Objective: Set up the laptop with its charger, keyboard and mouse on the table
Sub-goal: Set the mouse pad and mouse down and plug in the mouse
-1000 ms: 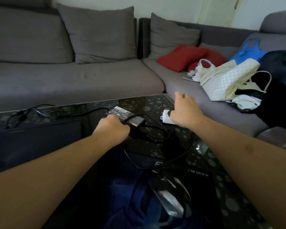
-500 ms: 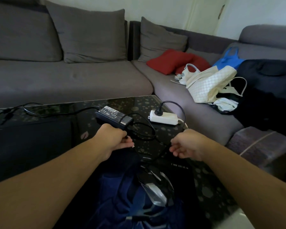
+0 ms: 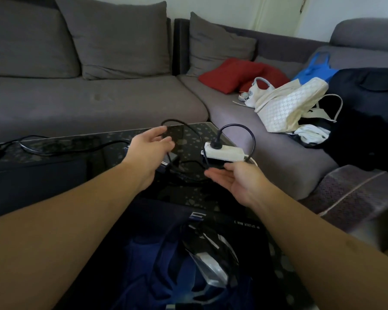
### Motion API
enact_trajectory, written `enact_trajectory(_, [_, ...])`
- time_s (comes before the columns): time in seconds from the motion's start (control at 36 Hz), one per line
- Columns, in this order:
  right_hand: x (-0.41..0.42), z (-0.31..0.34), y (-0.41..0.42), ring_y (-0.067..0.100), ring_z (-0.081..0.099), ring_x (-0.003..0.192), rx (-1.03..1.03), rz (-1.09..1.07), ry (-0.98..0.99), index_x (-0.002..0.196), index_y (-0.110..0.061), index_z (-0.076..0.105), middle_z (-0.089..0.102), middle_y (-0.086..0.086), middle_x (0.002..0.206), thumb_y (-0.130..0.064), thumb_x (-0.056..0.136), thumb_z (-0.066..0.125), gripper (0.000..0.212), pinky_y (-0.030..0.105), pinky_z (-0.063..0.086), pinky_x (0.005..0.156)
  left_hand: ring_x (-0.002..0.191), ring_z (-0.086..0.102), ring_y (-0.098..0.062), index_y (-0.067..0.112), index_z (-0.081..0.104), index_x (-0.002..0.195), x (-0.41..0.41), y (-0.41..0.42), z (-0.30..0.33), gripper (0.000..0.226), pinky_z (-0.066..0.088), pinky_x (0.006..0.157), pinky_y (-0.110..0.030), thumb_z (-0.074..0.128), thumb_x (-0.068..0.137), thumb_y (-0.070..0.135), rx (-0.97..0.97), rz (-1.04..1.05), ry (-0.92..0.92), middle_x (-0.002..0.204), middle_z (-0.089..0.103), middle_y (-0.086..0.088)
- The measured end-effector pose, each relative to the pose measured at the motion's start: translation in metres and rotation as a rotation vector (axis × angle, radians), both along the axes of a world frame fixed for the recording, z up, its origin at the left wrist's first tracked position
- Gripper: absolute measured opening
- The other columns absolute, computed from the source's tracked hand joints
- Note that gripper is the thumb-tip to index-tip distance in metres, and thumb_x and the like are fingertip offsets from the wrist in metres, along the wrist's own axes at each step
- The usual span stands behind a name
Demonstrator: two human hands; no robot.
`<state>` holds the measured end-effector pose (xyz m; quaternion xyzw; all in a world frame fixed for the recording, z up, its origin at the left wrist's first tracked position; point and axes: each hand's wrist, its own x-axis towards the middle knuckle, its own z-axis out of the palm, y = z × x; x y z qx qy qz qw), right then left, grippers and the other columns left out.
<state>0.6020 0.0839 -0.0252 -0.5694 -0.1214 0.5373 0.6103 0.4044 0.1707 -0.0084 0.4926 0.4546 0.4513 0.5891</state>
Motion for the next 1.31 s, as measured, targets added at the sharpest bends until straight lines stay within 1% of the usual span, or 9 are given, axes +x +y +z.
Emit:
enact_trajectory(0.14, [-0.022, 0.001, 0.016, 0.030, 0.080, 0.091, 0.001, 0.075, -0.083, 0.153, 0.007, 0.036, 0.078, 0.020, 0.111, 0.005, 0.108, 0.035, 0.045, 0.032, 0.066, 0.067, 0.106, 0.064, -0.002, 0.022, 0.055, 0.149, -0.018, -0.013, -0.012, 0.070, 0.052, 0.091, -0.023, 0.068, 0.090, -0.013, 0.073, -0.051, 0.137, 0.127, 0.063, 0.008])
enact_trajectory(0.25, [-0.026, 0.008, 0.006, 0.021, 0.077, 0.061, -0.237, 0.261, -0.516, 0.138, 0.004, 0.050, 0.082, 0.010, 0.087, -0.003, 0.105, 0.044, 0.034, 0.026, 0.058, 0.049, 0.110, 0.065, -0.010, 0.020, 0.067, 0.131, -0.035, -0.019, -0.025, 0.052, 0.050, 0.073, -0.019, 0.066, 0.086, -0.007, 0.254, -0.025, 0.488, 0.132, 0.066, 0.000])
enact_trajectory(0.5, [-0.006, 0.021, -0.068, 0.030, 0.076, 0.070, -0.362, 0.376, -1.024, 0.093, -0.003, 0.077, 0.077, 0.013, 0.080, -0.002, 0.098, 0.054, 0.024, 0.044, 0.067, 0.069, 0.088, 0.064, -0.005, 0.025, 0.068, 0.105, -0.052, -0.057, -0.023, 0.021, 0.040, 0.070, -0.008, 0.068, 0.090, 0.010, 0.402, -0.176, 0.858, 0.100, 0.067, 0.006])
enact_trajectory(0.67, [-0.042, 0.024, -0.123, 0.017, 0.073, 0.088, -0.300, 0.507, -1.328, 0.094, -0.026, 0.073, 0.076, -0.005, 0.094, -0.037, 0.096, 0.067, 0.013, 0.034, 0.061, 0.079, 0.122, 0.063, -0.020, 0.023, 0.070, 0.124, -0.076, -0.094, -0.014, 0.029, 0.048, 0.104, -0.028, 0.073, 0.095, 0.027, 0.424, -0.416, 1.093, 0.129, 0.062, -0.002])
enact_trajectory(0.75, [-0.070, 0.026, -0.134, 0.020, 0.065, 0.101, -0.401, 0.666, -1.191, 0.134, -0.023, 0.055, 0.059, -0.001, 0.128, -0.079, 0.079, 0.067, 0.080, 0.035, 0.062, 0.059, 0.135, 0.050, -0.019, 0.025, 0.064, 0.136, -0.086, -0.116, -0.014, 0.044, 0.040, 0.117, -0.032, 0.070, 0.096, 0.043, 0.458, -0.563, 1.175, 0.141, 0.052, 0.001])
enact_trajectory(0.86, [-0.099, 0.021, -0.137, 0.032, 0.056, 0.118, -0.514, 0.842, -1.453, 0.144, -0.019, 0.038, 0.038, 0.008, 0.139, -0.057, 0.075, 0.081, 0.089, 0.039, 0.065, 0.072, 0.135, 0.051, -0.014, 0.024, 0.065, 0.138, -0.092, -0.139, -0.017, 0.042, 0.038, 0.118, -0.029, 0.066, 0.100, 0.041, 0.453, -0.582, 1.130, 0.142, 0.053, 0.006])
enact_trajectory(1.0, [-0.117, 0.037, -0.136, 0.027, 0.070, 0.089, -0.438, 0.695, -1.088, 0.108, -0.004, 0.062, 0.063, 0.011, 0.107, -0.023, 0.073, 0.089, 0.048, 0.044, 0.068, 0.069, 0.125, 0.063, -0.018, 0.021, 0.074, 0.123, -0.103, -0.157, -0.008, 0.025, 0.048, 0.108, -0.031, 0.061, 0.103, 0.030, 0.263, -0.507, 0.974, 0.132, 0.067, 0.003])
enact_trajectory(1.11, [-0.135, 0.051, -0.133, 0.025, 0.068, 0.098, -0.218, 0.550, -0.829, 0.139, 0.000, 0.055, 0.062, 0.015, 0.134, -0.025, 0.073, 0.094, 0.081, 0.027, 0.059, 0.053, 0.105, 0.074, -0.027, 0.010, 0.078, 0.111, -0.114, -0.167, 0.012, 0.046, 0.059, 0.096, -0.043, 0.060, 0.102, 0.051, -0.140, -0.417, 0.459, 0.114, 0.079, -0.012])
enact_trajectory(1.31, [-0.197, 0.076, -0.133, 0.021, 0.078, 0.093, 0.166, 0.629, -0.824, 0.117, -0.015, 0.070, 0.078, 0.004, 0.106, -0.002, 0.088, 0.082, 0.034, 0.042, 0.067, 0.082, 0.097, 0.078, -0.030, 0.010, 0.073, 0.126, -0.156, -0.175, 0.056, 0.041, 0.061, 0.095, -0.051, 0.066, 0.100, 0.041, -0.260, -0.408, 0.053, 0.111, 0.079, -0.017])
